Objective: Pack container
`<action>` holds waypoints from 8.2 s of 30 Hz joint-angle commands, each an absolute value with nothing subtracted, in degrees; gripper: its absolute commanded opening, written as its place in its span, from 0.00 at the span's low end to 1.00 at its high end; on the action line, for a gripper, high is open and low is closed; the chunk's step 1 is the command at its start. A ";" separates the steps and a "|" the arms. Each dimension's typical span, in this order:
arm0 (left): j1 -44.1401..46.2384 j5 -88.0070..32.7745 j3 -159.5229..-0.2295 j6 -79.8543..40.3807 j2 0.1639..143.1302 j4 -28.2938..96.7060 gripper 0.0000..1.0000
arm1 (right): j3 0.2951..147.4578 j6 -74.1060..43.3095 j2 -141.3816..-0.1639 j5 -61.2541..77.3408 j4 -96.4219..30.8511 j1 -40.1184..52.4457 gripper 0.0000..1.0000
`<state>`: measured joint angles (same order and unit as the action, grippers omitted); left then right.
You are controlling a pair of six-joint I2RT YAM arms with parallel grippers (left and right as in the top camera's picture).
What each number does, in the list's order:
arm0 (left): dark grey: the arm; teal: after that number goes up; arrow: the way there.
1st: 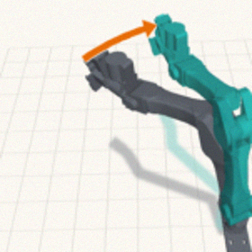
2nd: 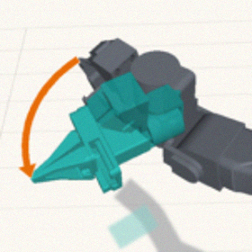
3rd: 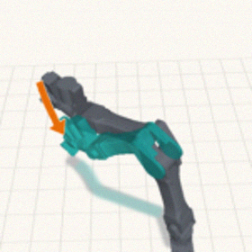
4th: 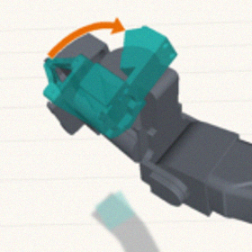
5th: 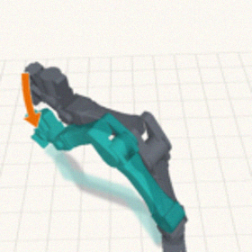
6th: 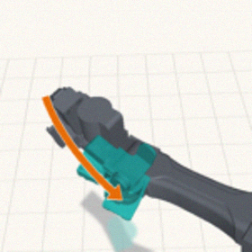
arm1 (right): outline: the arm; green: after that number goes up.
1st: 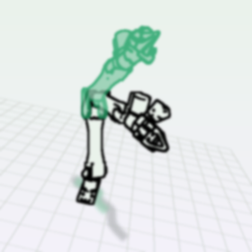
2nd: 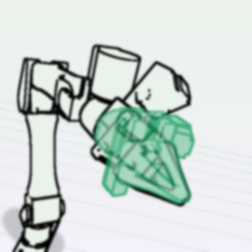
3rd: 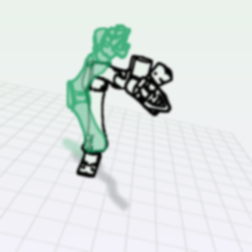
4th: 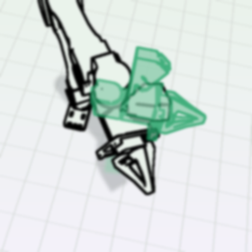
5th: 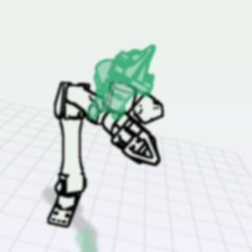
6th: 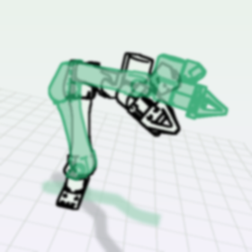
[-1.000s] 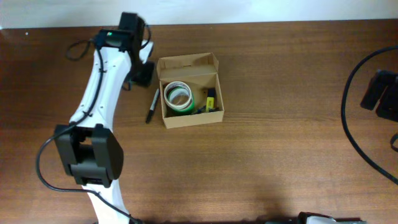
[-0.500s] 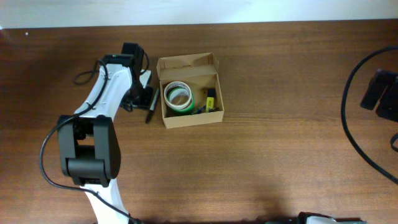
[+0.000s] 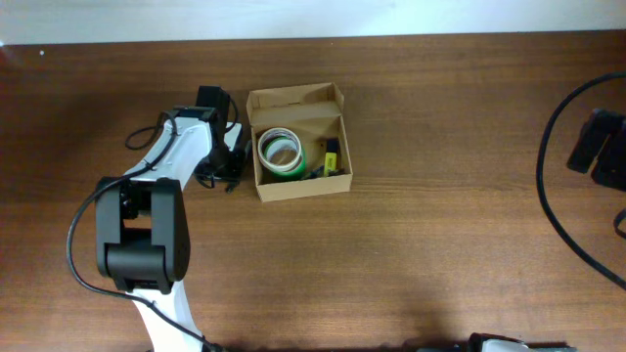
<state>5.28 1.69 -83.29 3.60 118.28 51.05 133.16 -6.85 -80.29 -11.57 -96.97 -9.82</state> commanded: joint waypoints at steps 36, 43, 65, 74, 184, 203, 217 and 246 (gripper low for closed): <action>5.23 -4.78 -82.15 10.52 118.39 44.77 0.42 | 133.01 -6.63 -78.24 -12.69 -97.32 -10.15 0.99; 5.23 -4.78 -78.85 12.64 118.41 41.54 0.38 | 133.01 -6.61 -78.17 -12.67 -97.32 -10.15 0.99; 5.23 -4.75 -75.05 13.82 118.37 38.02 0.02 | 133.01 -6.61 -77.84 -12.25 -97.32 -10.15 0.99; 5.23 -3.46 -77.45 13.78 110.32 40.16 0.02 | 133.03 -6.61 -77.80 -12.25 -97.30 -10.15 0.99; -6.61 -20.82 -106.10 -18.92 118.87 56.58 0.02 | 131.52 -3.42 -116.73 16.38 -97.34 -9.41 0.04; -6.11 -42.87 -106.13 -25.26 130.41 48.82 0.02 | 124.18 1.72 -130.85 39.31 -96.62 -4.03 0.04; -1.83 -40.73 -106.13 -27.05 130.41 43.94 0.02 | 124.18 8.19 -145.51 46.87 -96.64 2.59 0.04; 1.34 -37.28 -106.10 -27.38 136.09 42.87 0.02 | 138.15 8.29 -145.49 30.11 -91.37 2.61 0.04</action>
<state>1.28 -37.28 -106.08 -27.09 135.61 43.13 134.04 8.78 -146.43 33.56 -92.79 2.68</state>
